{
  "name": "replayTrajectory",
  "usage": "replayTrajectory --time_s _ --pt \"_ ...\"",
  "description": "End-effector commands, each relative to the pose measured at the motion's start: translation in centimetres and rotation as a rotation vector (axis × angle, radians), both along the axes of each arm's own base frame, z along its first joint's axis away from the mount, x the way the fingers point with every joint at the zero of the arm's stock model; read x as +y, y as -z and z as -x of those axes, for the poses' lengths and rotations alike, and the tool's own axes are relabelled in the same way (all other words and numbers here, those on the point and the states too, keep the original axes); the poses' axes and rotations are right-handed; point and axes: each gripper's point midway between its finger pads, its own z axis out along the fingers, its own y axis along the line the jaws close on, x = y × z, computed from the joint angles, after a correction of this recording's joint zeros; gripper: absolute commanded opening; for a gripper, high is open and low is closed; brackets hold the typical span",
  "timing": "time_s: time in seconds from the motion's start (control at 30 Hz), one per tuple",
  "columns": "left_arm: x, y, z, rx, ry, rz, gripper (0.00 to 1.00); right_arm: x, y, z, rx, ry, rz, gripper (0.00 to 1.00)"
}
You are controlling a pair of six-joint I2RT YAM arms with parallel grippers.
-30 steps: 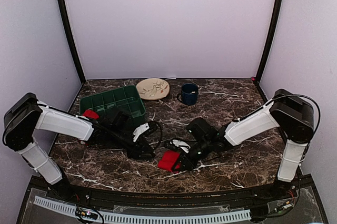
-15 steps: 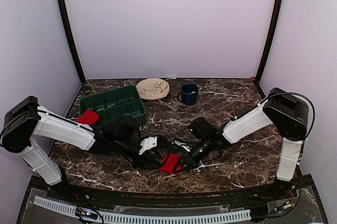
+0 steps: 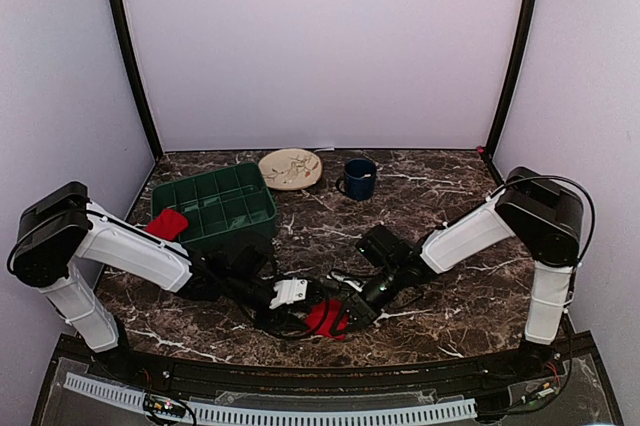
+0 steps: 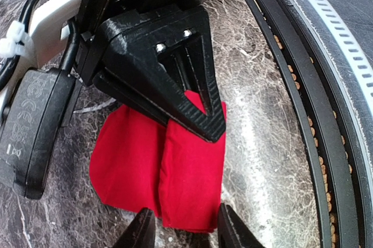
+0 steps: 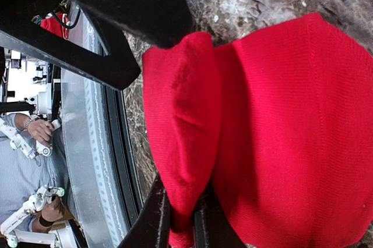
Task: Roll the socks
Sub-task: Roll the sock at the center of the board.
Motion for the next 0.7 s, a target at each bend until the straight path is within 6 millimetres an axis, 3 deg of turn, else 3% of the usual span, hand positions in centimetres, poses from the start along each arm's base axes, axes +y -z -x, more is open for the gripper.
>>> replayTrajectory --time_s 0.0,0.67 --pt "-0.6 -0.5 0.3 -0.023 0.032 0.015 0.38 -0.9 1.8 0.3 0.045 0.014 0.08 0.03" --pt "-2.2 1.1 1.6 -0.033 0.092 -0.027 0.39 -1.0 1.8 0.4 0.066 0.011 0.071 0.03"
